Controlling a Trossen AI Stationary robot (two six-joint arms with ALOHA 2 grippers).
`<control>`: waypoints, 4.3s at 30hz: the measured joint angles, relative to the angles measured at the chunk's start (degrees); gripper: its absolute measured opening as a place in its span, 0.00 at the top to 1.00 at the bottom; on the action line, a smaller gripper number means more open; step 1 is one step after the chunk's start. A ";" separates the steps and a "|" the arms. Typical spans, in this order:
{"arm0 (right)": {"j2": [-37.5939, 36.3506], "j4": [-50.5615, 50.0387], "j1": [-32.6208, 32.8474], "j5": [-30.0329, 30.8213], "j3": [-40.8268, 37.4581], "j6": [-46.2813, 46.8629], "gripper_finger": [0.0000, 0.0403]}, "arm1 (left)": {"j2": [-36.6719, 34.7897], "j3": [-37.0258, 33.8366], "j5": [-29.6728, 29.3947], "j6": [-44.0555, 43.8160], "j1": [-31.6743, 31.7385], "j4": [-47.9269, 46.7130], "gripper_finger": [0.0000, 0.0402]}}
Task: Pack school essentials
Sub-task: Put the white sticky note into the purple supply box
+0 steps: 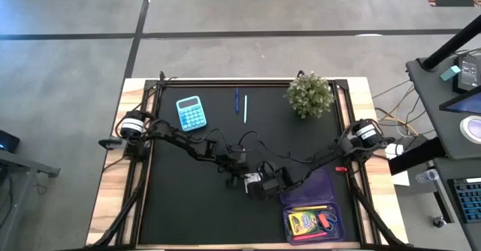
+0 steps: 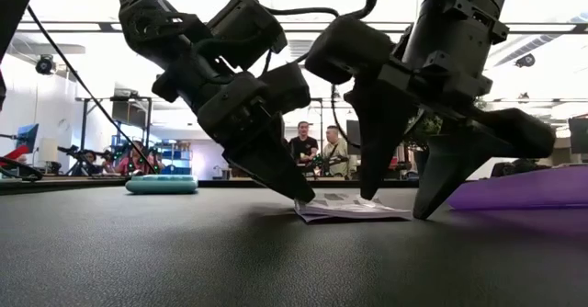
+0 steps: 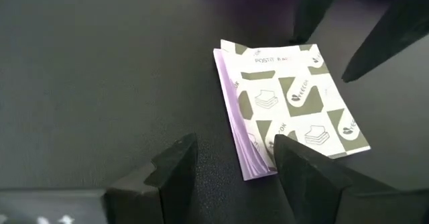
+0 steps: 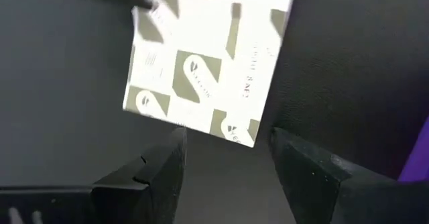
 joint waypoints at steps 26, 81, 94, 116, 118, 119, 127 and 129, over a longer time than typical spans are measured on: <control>1.48 -3.34 1.78 17.35 0.31 -47.92 0.48 | 2.24 -0.01 1.14 14.86 -0.04 1.18 0.54; -2.52 3.12 -1.32 1.83 -3.80 3.03 0.56 | -4.49 0.19 -3.78 11.13 -3.25 -10.36 0.54; -2.32 7.99 -3.05 4.57 -5.36 1.90 0.56 | -0.90 0.47 -11.28 8.11 -5.42 -4.32 0.54; -2.34 22.98 -4.20 7.61 -12.74 3.28 0.56 | 0.36 0.40 -12.71 8.39 -5.24 0.37 0.54; -2.32 22.97 -4.30 7.53 -12.74 2.83 0.56 | 0.39 0.37 -12.83 8.40 -5.20 0.88 0.54; -2.32 22.92 -4.30 7.47 -12.72 2.67 0.56 | 0.39 0.45 -13.01 8.40 -5.18 0.91 0.54; -2.30 22.56 -4.32 7.45 -12.72 2.56 0.61 | 0.42 0.65 -14.58 8.58 -4.91 1.08 0.54; -2.30 22.40 -4.32 7.52 -12.72 2.55 0.66 | 0.42 0.65 -14.58 8.56 -4.76 1.08 0.54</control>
